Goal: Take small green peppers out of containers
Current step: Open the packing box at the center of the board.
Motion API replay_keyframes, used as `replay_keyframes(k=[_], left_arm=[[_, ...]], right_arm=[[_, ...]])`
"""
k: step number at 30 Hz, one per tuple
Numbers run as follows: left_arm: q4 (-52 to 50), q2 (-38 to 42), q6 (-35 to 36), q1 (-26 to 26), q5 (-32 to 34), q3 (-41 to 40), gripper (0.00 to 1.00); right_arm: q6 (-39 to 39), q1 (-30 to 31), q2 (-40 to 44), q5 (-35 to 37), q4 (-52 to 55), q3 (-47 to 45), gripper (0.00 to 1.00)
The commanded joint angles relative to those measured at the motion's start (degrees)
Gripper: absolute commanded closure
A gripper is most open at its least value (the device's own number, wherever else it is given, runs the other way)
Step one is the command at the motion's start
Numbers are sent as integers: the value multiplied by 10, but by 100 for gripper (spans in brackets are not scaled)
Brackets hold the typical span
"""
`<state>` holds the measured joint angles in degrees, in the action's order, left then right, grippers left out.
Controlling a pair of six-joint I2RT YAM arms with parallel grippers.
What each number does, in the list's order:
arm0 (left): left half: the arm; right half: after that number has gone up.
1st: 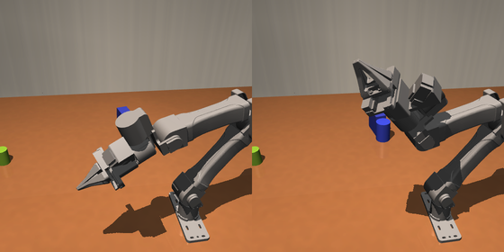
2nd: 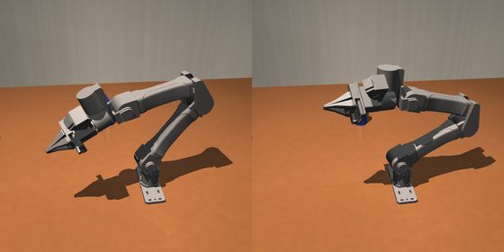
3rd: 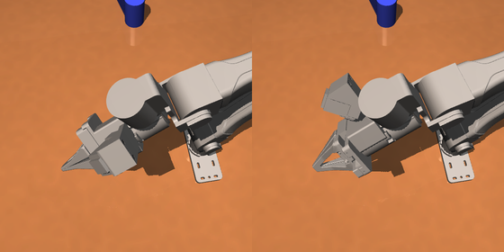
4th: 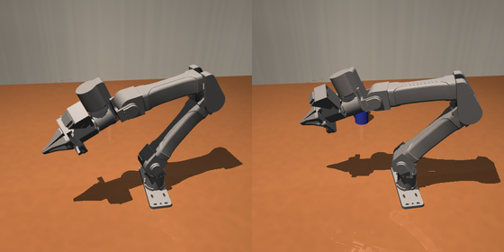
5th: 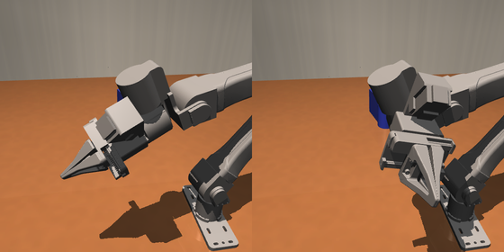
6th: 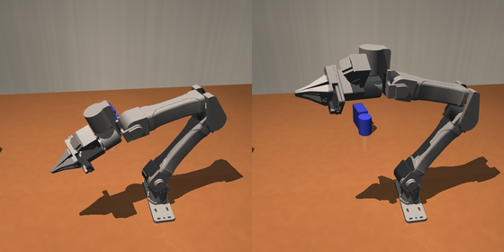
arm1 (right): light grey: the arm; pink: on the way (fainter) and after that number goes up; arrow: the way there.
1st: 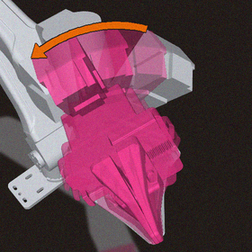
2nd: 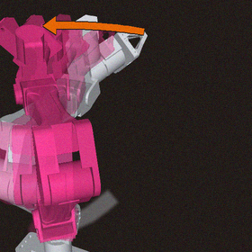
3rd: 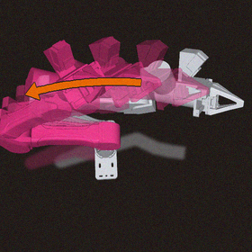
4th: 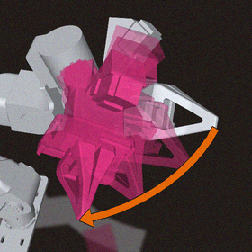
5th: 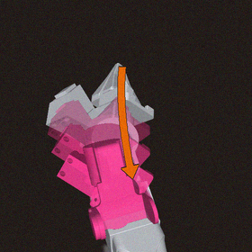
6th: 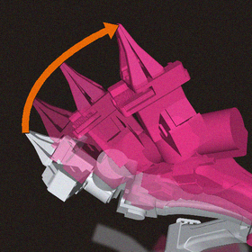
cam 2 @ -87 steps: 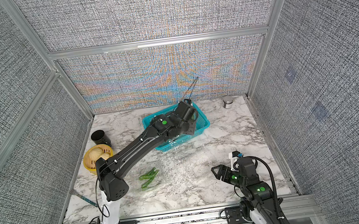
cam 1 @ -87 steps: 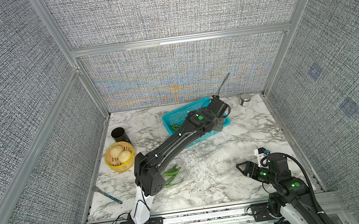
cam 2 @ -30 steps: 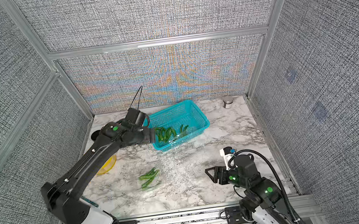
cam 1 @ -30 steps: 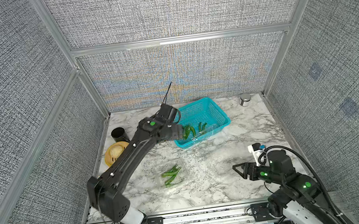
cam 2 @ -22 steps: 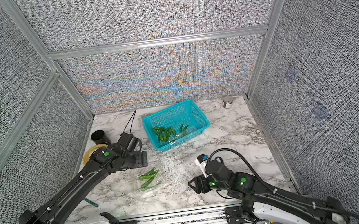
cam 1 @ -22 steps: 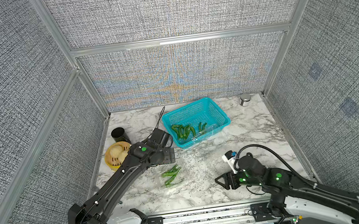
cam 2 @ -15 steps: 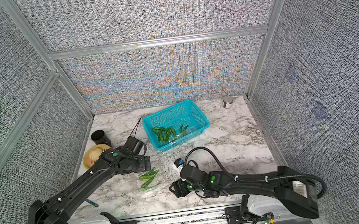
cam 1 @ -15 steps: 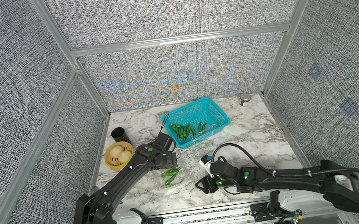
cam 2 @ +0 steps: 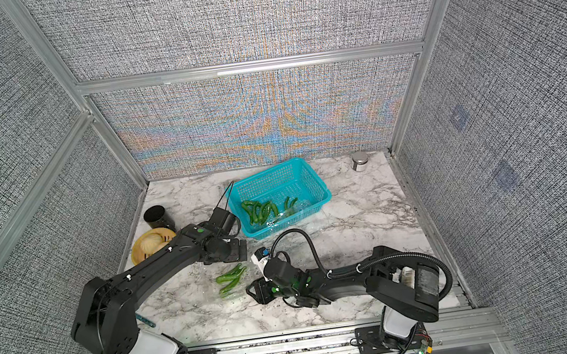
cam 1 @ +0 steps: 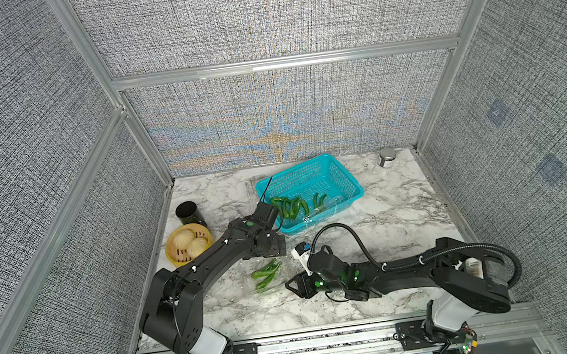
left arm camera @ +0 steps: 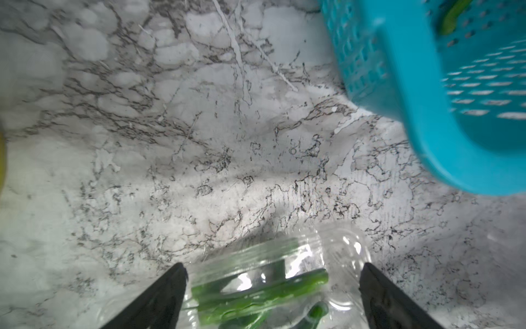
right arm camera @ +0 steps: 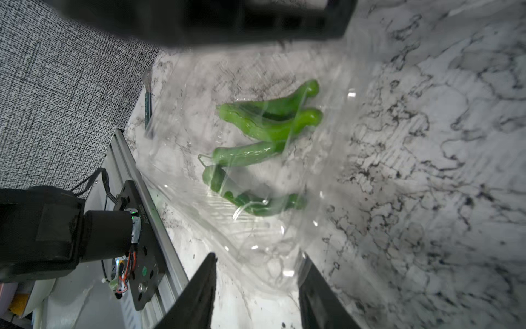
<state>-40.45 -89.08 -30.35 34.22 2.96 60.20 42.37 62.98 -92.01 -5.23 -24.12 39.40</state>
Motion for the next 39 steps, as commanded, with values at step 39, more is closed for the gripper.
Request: replay_keyframes(k=[39], left_arm=[[-6, 150, -142, 11, 3, -158, 15]], right_arm=[[151, 32, 5, 82, -272, -151, 33]])
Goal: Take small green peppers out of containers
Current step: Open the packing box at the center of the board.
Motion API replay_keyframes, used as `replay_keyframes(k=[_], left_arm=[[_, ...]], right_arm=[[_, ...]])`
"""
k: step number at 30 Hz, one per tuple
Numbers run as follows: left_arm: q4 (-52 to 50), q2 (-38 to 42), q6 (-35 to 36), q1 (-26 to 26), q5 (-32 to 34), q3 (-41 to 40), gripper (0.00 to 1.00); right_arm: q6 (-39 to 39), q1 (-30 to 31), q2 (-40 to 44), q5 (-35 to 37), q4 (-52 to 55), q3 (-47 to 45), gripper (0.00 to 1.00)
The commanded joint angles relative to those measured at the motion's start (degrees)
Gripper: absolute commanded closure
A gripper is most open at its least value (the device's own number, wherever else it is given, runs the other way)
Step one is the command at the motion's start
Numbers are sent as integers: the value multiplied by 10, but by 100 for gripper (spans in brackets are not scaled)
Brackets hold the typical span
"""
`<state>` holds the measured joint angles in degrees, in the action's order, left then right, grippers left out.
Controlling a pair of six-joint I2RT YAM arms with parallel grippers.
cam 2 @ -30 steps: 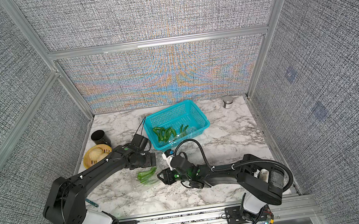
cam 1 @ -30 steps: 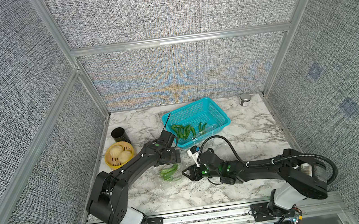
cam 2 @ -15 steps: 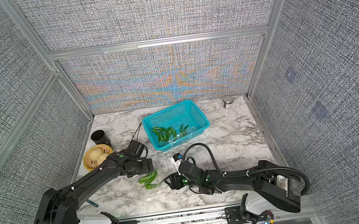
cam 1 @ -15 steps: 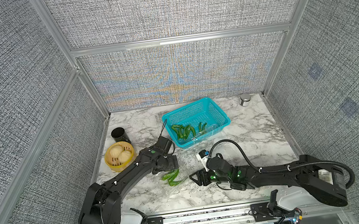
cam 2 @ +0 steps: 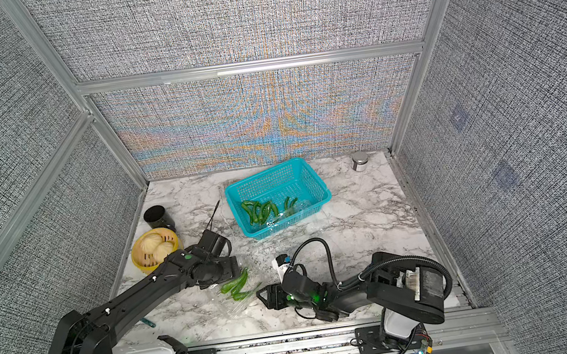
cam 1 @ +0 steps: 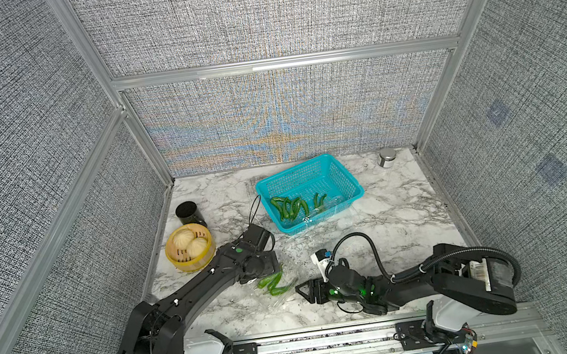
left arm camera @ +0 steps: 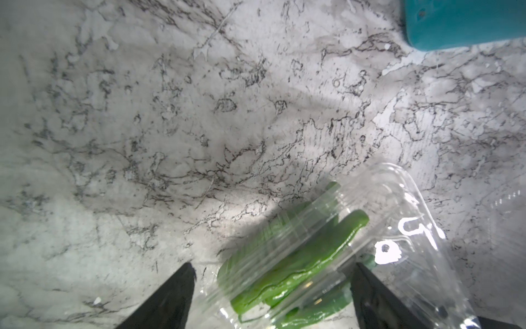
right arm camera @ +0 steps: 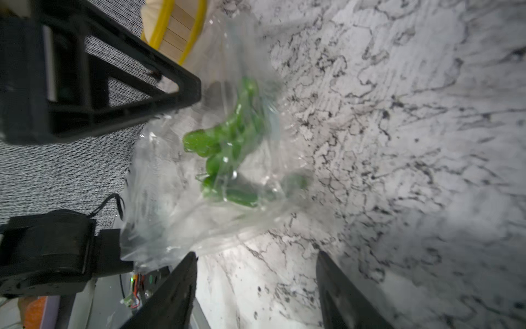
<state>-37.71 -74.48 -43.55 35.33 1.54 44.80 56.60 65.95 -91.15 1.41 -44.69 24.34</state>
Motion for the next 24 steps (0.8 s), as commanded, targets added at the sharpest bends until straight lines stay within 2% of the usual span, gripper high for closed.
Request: replay_keyframes(k=[1, 9, 16, 24], left_arm=[[-34, 7, -12, 0, 19, -6, 16], [-32, 15, -25, 6, 11, -16, 18], [-25, 17, -51, 21, 18, -32, 19], [-26, 12, -57, 25, 24, -25, 20]], right_arm=[[10, 2, -4, 17, -70, -2, 33], [11, -1, -6, 42, -58, -9, 34], [29, 5, -11, 39, -67, -14, 46], [44, 23, 1, 58, -71, -25, 46]])
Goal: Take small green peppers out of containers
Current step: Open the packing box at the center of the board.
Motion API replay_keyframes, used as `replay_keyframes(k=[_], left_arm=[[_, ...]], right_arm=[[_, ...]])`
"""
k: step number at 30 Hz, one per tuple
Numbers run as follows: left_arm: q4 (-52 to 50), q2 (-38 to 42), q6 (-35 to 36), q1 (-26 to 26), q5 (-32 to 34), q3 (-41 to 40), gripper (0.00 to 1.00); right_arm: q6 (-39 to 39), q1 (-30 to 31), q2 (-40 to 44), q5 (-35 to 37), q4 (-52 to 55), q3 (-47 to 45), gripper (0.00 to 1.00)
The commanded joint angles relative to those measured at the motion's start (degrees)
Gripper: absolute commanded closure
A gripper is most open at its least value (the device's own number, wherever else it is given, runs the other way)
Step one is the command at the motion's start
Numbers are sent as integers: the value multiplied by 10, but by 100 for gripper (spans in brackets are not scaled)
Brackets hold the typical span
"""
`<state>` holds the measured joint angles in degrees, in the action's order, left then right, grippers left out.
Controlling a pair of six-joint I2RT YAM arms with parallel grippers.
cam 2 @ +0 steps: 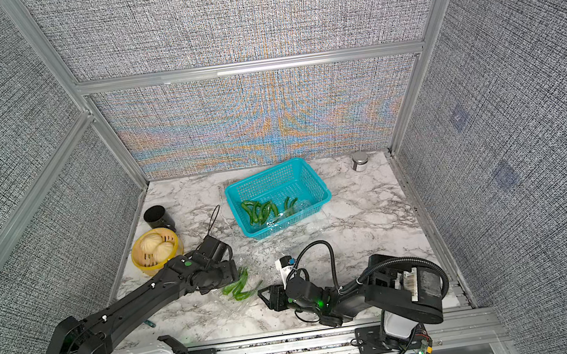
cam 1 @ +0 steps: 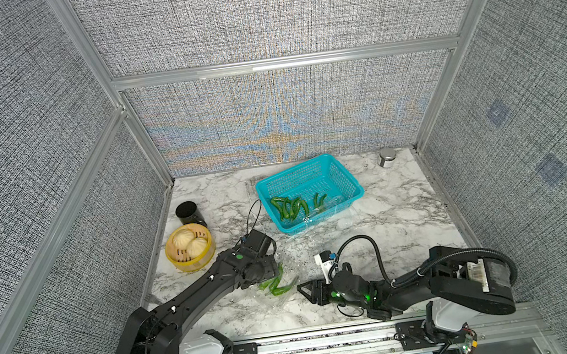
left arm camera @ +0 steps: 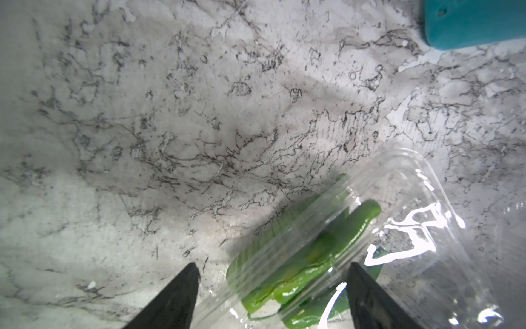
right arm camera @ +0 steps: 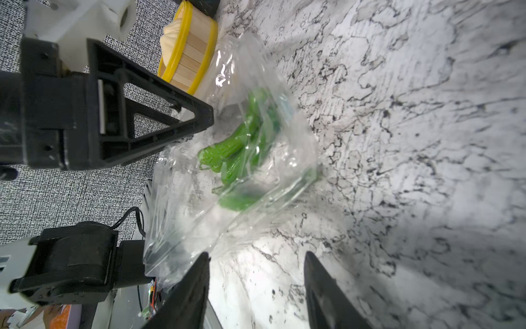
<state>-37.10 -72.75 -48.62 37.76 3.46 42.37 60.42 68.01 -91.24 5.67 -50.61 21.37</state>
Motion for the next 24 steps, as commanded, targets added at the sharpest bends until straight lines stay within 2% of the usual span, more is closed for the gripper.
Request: replay_keyframes(k=[1, 16, 24], left_arm=[[-32, -7, -6, 1, 5, 1, 20], [-34, -6, -12, 6, 12, -2, 21], [-34, -3, -16, 13, 11, -2, 21]], right_arm=[[8, 3, -3, 15, -16, 5, 46], [26, 2, -19, 32, -32, -2, 46], [38, 0, -67, 27, -107, -2, 46]])
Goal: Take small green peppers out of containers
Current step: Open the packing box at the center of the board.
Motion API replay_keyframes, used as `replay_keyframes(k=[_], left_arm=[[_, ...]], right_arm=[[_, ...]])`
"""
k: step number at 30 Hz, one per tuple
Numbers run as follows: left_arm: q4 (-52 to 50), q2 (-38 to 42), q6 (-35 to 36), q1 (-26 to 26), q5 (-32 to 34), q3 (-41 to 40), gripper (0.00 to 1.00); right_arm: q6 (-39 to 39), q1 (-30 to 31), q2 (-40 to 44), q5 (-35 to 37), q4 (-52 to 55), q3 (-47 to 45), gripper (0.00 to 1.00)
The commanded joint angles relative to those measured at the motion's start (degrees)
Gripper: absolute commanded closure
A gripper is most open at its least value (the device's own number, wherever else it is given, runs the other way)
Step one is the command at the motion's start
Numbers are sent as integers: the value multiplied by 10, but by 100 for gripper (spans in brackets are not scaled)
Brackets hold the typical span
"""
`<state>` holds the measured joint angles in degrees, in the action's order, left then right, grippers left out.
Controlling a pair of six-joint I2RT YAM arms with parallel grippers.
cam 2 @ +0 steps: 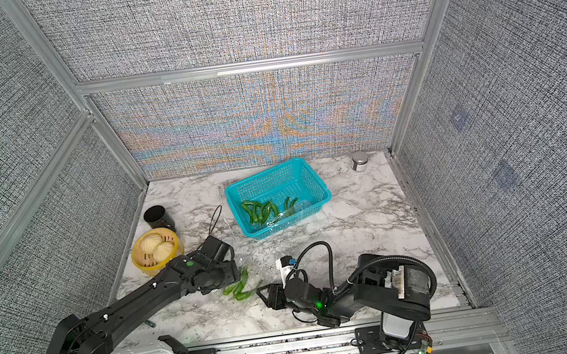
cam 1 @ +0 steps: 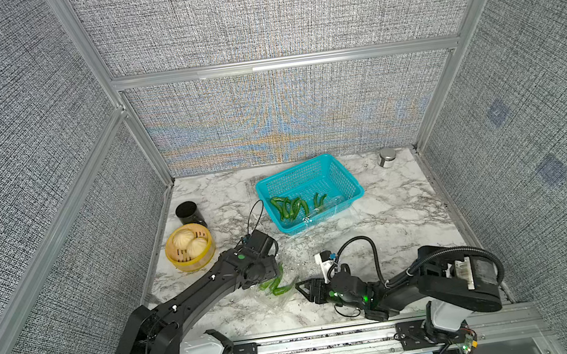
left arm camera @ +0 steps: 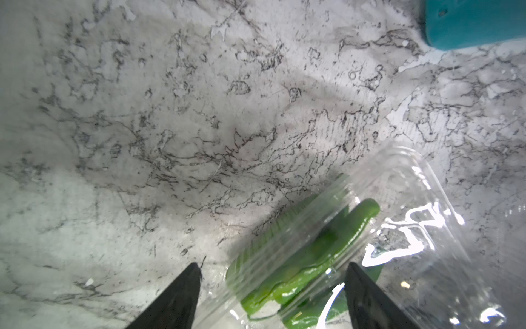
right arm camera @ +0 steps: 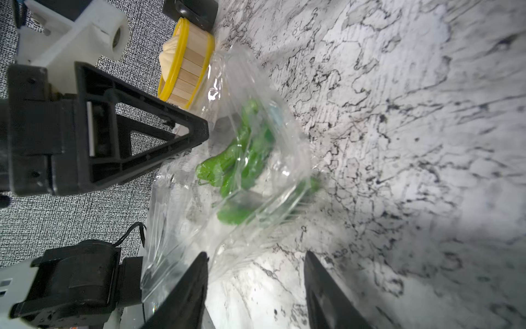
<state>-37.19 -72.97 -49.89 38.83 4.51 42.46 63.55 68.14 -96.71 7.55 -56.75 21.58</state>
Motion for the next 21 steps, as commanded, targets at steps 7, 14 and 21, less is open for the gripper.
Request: replay_keyframes(k=[7, 14, 21], left_arm=[[-30, 4, -9, 7, 1, -9, 22], [-24, 3, -14, 15, 0, -9, 22], [-20, 2, -18, 21, 0, -11, 22]], right_arm=[[17, -4, -23, 14, -62, -5, 46], [38, -6, -41, 15, -48, 13, 49], [45, -8, -49, 19, -43, 22, 49]])
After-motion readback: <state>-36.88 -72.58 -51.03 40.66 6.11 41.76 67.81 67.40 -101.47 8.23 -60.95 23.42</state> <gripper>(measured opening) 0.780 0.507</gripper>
